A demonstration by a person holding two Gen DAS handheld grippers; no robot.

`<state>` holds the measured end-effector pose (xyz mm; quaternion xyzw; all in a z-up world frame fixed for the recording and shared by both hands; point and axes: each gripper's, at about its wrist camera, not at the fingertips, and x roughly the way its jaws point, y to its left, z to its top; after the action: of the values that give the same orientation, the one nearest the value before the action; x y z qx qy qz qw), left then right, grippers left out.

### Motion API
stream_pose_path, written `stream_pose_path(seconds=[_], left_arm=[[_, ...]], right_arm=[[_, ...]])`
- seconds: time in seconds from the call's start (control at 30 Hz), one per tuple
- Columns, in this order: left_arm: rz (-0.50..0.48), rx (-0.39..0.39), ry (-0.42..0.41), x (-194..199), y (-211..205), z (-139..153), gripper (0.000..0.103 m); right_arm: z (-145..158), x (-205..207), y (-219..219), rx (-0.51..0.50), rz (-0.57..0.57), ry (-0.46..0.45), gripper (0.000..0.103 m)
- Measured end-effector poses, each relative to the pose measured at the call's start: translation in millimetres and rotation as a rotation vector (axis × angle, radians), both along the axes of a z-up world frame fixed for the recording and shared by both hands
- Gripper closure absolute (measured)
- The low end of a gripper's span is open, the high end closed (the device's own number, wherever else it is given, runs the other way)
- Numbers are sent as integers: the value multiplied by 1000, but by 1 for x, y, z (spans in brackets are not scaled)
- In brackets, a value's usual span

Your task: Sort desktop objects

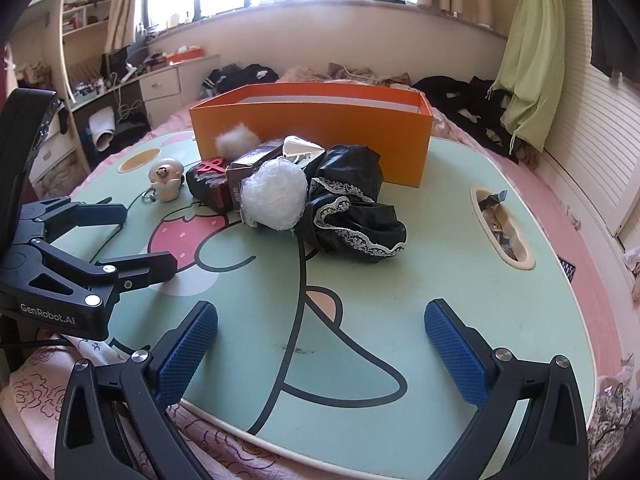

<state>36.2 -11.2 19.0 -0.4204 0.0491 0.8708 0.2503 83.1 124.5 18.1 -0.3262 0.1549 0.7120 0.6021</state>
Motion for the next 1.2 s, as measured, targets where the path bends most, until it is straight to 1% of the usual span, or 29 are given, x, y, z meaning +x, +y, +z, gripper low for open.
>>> stream_pose_path(seconds=[0.2,0.27,0.33,0.37,0.43,0.5,0.57,0.63,0.67,0.7,0.73,0.77,0.8,0.83,0.87,0.97,1.03,1.07,1.1,1.17,1.2], left_arm=[[-4,0,1,0,0,0,0],[-4,4,0,1,-1,0,0],[-6,5,1,0,-1,0,0],[-8,5,3,0,-1,0,0],[-11,7,5,0,-2,-1,0],[-13,6,6,-1,-1,-1,0],[-15,7,7,0,-2,-1,0],[-16,8,7,-1,-2,-1,0],[-15,8,8,-1,-3,-1,0],[-12,7,8,-1,-3,-1,0],[-2,5,7,-1,-5,-1,0],[17,1,3,-3,-8,-1,0],[38,-5,-2,-5,-12,-1,0],[67,-8,-6,-7,-19,0,0],[76,6,0,-8,-25,3,0],[96,83,25,-14,-47,18,0],[106,105,29,-22,-54,26,0],[96,108,35,-26,-54,29,0],[83,100,43,-29,-51,31,0],[51,43,70,-36,-39,34,0],[31,-4,80,-40,-30,33,0]], right_arm=[[3,4,0,19,-9,14,0],[6,9,-3,30,-8,47,0],[16,13,-6,67,5,88,4],[21,12,-8,91,14,92,10],[31,5,-6,112,55,95,16],[38,-3,0,102,91,117,30],[44,-13,8,100,112,114,35],[48,-23,17,101,124,100,37],[48,-28,24,89,125,90,40],[46,-32,28,68,129,86,44],[43,-33,35,28,136,91,49],[38,-32,43,-29,130,105,69],[33,-30,47,-70,117,120,74],[32,-27,48,-79,112,140,74],[32,-24,45,-68,120,161,74],[43,-13,28,-5,149,220,74],[48,-8,19,17,162,250,74],[50,-6,15,28,167,262,74],[51,-6,13,35,166,262,74],[52,-7,9,39,169,255,74],[51,-7,7,37,170,253,74]])
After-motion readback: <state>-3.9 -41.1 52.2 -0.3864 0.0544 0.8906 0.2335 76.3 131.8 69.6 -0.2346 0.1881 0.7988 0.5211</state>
